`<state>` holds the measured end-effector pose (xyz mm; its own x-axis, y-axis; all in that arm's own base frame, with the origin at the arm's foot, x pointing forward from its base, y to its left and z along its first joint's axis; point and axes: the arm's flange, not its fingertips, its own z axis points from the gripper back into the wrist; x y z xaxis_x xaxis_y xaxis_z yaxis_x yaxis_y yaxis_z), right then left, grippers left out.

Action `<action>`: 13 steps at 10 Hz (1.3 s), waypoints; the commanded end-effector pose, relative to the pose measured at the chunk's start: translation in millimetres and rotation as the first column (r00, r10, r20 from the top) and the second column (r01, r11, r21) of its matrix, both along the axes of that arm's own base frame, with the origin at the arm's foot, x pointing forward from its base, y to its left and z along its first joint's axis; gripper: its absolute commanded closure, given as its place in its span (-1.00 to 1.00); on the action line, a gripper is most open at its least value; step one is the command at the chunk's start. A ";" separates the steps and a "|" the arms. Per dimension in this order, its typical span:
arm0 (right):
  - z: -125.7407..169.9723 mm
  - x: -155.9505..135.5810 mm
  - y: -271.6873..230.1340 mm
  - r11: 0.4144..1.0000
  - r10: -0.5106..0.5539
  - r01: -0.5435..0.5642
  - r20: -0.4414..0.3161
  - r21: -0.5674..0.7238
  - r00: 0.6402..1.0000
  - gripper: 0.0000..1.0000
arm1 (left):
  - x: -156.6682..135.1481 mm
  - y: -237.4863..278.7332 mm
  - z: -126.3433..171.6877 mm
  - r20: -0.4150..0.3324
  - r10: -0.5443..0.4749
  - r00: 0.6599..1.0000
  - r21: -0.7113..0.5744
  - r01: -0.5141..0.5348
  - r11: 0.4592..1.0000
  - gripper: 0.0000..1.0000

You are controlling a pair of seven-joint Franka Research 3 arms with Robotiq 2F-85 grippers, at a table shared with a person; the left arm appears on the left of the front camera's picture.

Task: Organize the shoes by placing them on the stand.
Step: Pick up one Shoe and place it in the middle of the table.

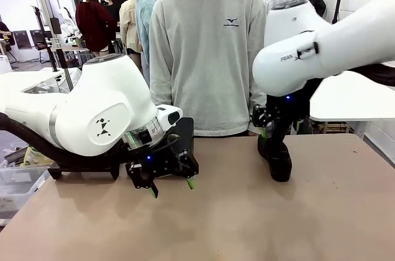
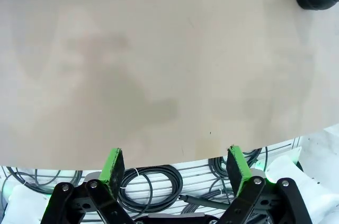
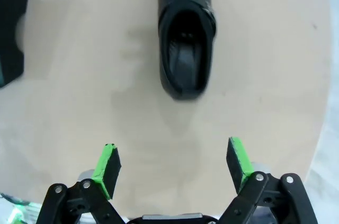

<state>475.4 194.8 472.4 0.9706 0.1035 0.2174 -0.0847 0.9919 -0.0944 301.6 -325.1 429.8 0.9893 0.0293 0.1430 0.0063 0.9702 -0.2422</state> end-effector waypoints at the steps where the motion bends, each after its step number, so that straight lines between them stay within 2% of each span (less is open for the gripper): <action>1: -27.6 39.2 7.1 0.996 0.041 -0.037 -0.048 0.083 0.998 -1.00 | 1.3 -0.6 -0.5 -0.010 -0.003 1.000 -0.019 0.002 1.000 -1.00; 4: -63.3 57.5 4.3 0.994 0.009 0.005 -0.123 0.111 0.992 -1.00 | 1.3 -0.6 -0.5 -0.010 -0.003 1.000 -0.019 0.002 1.000 -1.00; 7: -94.8 63.8 10.9 0.996 0.019 -0.009 -0.112 0.092 0.994 -1.00 | 1.3 -0.6 -0.5 -0.010 -0.003 1.000 -0.019 0.002 1.000 -1.00; 10: -116.6 63.4 21.4 0.995 0.019 -0.008 -0.114 0.095 0.993 -1.00 | 1.3 -0.6 -0.5 -0.010 -0.003 1.000 -0.019 0.002 1.000 -1.00; 13: -119.2 65.9 20.0 0.996 -0.004 0.018 -0.156 0.090 0.988 -1.00 | 1.3 -0.6 -0.5 -0.010 -0.003 1.000 -0.019 0.002 1.000 -1.00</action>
